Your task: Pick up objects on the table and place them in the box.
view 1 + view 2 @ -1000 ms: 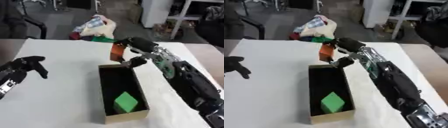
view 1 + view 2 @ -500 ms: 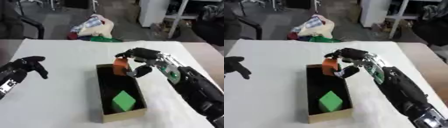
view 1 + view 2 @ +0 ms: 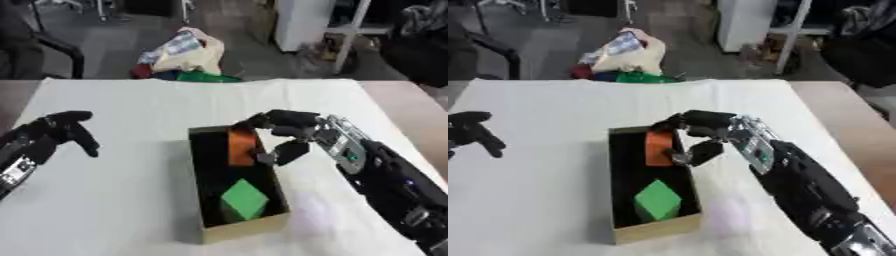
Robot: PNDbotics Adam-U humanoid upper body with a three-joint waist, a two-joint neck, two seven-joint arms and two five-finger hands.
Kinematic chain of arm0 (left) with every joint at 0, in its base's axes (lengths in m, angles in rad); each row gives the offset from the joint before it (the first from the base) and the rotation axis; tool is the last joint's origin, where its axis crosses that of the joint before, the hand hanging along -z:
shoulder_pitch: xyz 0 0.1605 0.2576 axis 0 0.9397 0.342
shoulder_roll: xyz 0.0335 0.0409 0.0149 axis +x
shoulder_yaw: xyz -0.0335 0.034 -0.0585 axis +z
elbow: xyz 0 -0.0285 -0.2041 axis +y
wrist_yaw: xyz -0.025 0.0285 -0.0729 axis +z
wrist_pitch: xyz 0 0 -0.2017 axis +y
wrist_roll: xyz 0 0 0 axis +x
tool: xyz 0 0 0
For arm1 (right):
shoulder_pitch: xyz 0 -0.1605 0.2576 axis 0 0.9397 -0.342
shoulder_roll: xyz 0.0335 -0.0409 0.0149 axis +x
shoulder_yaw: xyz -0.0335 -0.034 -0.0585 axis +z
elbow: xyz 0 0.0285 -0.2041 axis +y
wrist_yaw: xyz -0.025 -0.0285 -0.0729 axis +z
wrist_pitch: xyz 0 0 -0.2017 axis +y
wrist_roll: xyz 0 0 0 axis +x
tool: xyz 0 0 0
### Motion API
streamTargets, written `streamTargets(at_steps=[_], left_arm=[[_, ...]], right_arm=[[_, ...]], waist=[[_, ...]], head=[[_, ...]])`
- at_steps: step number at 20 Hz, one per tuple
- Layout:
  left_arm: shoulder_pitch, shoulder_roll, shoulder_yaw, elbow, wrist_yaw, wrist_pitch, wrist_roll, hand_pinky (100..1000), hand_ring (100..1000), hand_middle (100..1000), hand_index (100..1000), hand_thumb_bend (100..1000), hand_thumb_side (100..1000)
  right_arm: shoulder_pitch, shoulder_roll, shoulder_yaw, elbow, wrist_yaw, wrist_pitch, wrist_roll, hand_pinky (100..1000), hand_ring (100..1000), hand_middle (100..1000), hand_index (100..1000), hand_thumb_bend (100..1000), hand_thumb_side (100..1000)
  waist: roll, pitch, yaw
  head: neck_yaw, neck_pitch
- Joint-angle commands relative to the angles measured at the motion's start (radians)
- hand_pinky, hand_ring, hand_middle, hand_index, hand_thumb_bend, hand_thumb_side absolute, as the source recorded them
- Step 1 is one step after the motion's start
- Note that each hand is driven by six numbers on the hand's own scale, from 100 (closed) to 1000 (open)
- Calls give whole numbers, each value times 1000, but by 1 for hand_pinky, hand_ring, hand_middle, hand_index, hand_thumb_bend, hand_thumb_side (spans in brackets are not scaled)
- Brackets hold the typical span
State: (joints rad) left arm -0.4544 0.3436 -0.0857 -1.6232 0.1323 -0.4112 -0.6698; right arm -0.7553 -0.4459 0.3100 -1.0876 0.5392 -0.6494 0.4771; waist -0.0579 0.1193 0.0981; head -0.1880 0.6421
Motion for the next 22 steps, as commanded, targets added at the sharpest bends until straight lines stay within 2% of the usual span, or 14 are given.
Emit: streamTargets(at_steps=[1, 3, 6, 14, 22], left_arm=[[-7, 8, 16, -15, 3, 0, -2, 689, 575, 574, 921, 100, 938], [-6, 7, 17, -15, 2, 2, -1, 688, 575, 574, 922, 100, 938], [-3, 7, 19, -16, 2, 2, 0, 688, 575, 574, 922, 100, 938], [6, 4, 26, -17, -1, 5, 9, 686, 581, 577, 920, 100, 937], [16, -1, 33, -24, 0, 8, 27, 687, 594, 590, 915, 100, 935]], right_arm=[[-13, -38, -26, -70, -34, 20, 35, 841, 817, 940, 1000, 100, 833], [-12, -44, -37, -100, -36, 31, 34, 842, 819, 952, 1000, 100, 827], [-1, -56, -61, -141, -42, 46, 12, 835, 810, 927, 1000, 100, 761], [82, -79, -157, -270, -128, 95, -143, 814, 775, 856, 994, 100, 677], [170, -49, -235, -370, -153, 161, -262, 799, 748, 807, 991, 100, 646]], waist=[[4, -16, -2], [4, -16, -2], [4, -15, -3], [5, -12, -10], [16, -2, -19]], head=[[-1, 9], [-1, 10], [3, 11], [25, 14], [63, 33]])
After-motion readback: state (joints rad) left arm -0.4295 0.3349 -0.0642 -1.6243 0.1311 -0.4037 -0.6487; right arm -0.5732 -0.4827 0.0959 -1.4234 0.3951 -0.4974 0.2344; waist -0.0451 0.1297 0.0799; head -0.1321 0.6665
